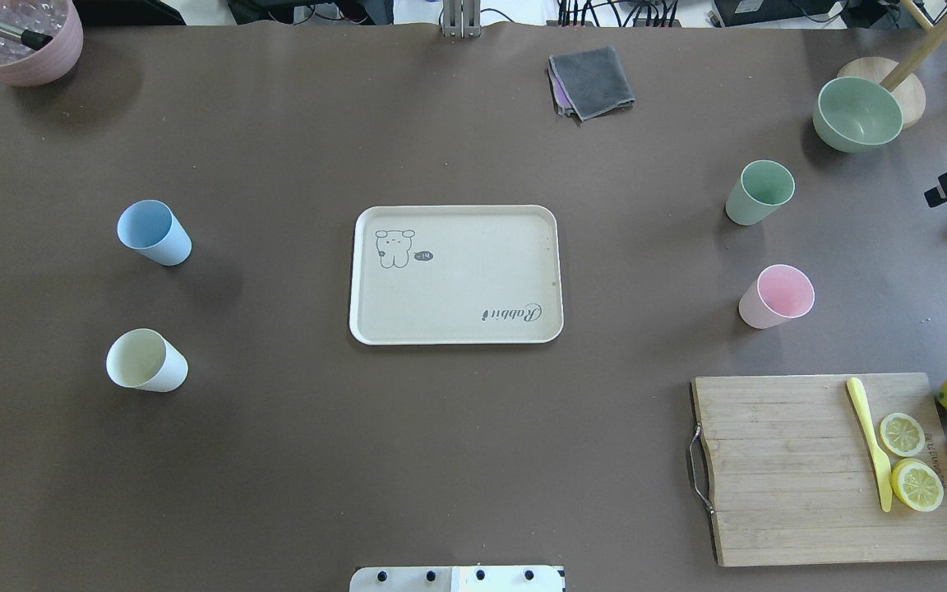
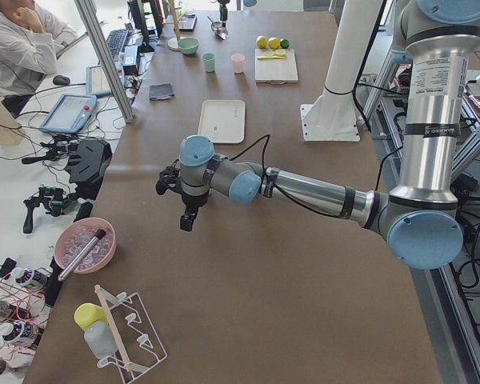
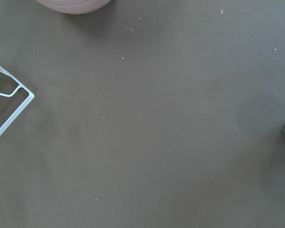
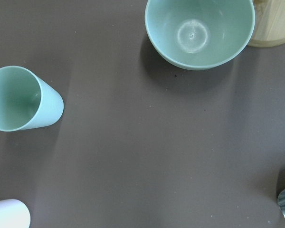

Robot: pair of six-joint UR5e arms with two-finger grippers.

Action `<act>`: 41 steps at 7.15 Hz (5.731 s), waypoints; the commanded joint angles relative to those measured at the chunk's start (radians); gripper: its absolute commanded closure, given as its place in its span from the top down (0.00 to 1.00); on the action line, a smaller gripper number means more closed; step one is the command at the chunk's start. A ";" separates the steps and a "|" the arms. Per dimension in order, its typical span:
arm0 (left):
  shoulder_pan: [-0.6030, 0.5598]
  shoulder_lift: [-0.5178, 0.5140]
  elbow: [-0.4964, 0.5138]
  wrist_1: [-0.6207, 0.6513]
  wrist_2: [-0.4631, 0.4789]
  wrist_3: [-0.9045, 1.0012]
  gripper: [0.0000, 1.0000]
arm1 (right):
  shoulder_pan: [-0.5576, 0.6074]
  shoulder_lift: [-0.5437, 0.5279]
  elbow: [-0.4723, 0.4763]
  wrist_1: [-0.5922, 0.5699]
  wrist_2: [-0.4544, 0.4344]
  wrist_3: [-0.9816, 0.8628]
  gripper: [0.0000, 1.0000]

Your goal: Place all cups on tray

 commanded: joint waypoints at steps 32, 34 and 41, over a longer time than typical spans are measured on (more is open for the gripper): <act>0.646 -0.581 0.120 0.078 0.204 -0.891 0.00 | -0.275 0.437 -0.085 -0.142 0.034 0.456 1.00; 0.666 -0.593 0.121 0.078 0.221 -0.937 0.14 | -0.145 0.426 -0.221 -0.142 0.024 0.263 1.00; 0.576 -0.599 0.117 0.091 0.223 -0.926 0.98 | -0.232 0.334 -0.339 -0.008 -0.071 0.164 0.79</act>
